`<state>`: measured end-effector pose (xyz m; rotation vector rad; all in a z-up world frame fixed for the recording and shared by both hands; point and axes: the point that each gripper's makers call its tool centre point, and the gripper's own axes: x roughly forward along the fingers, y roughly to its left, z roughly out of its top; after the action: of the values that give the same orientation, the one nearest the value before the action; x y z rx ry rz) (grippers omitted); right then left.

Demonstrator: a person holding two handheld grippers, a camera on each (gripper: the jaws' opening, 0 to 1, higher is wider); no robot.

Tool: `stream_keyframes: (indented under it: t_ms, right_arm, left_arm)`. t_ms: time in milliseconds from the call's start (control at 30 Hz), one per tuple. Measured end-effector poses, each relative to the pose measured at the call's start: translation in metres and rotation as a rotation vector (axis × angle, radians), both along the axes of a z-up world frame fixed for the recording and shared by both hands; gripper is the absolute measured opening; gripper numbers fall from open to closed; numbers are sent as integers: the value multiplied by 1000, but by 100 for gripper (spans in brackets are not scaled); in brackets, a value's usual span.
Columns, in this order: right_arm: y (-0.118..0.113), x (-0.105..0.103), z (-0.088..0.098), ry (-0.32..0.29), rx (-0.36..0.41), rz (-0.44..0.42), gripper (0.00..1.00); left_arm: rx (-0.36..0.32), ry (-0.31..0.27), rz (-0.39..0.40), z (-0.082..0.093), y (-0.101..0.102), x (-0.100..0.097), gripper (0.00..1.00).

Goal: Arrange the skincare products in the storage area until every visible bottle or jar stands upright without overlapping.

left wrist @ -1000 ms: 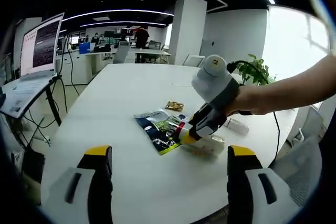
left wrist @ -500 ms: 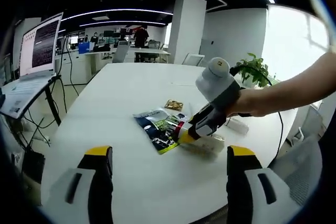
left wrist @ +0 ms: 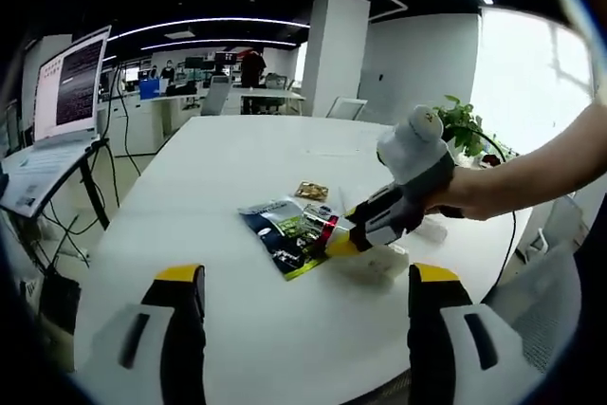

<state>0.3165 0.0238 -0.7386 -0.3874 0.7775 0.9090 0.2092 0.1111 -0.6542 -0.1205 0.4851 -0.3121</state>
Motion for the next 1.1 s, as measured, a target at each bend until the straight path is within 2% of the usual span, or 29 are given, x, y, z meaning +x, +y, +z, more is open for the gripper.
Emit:
stream_keyframes:
  t_ms: [100,267,533,600,767,967,1100]
  right_arm:
    - [-1,1,5,-24,24,4,28]
    - [-6,-9,20,-51,69,-11,27]
    - [-7,-24,42,-99,138,-22,27]
    - [-8,-28,47,-116,153,-24,27]
    - [-15,-39,63,-161,186,-46,27]
    - [-22,-51,80,-195,227,-68,27]
    - [-25,-62,99,-230,260,-74,27]
  left_arm:
    - [-2,-2,0,2,-1,1,80]
    - [-10,-2,-12,7,-4,-1,79]
    - [-39,-41,-41,34,-16,11,78]
    - [-54,-49,-53,44,-23,13,78]
    - [-137,-36,-91,53,-43,15,76]
    - [-152,-19,-149,54,-64,18,74]
    - [-194,8,-198,55,-77,20,72]
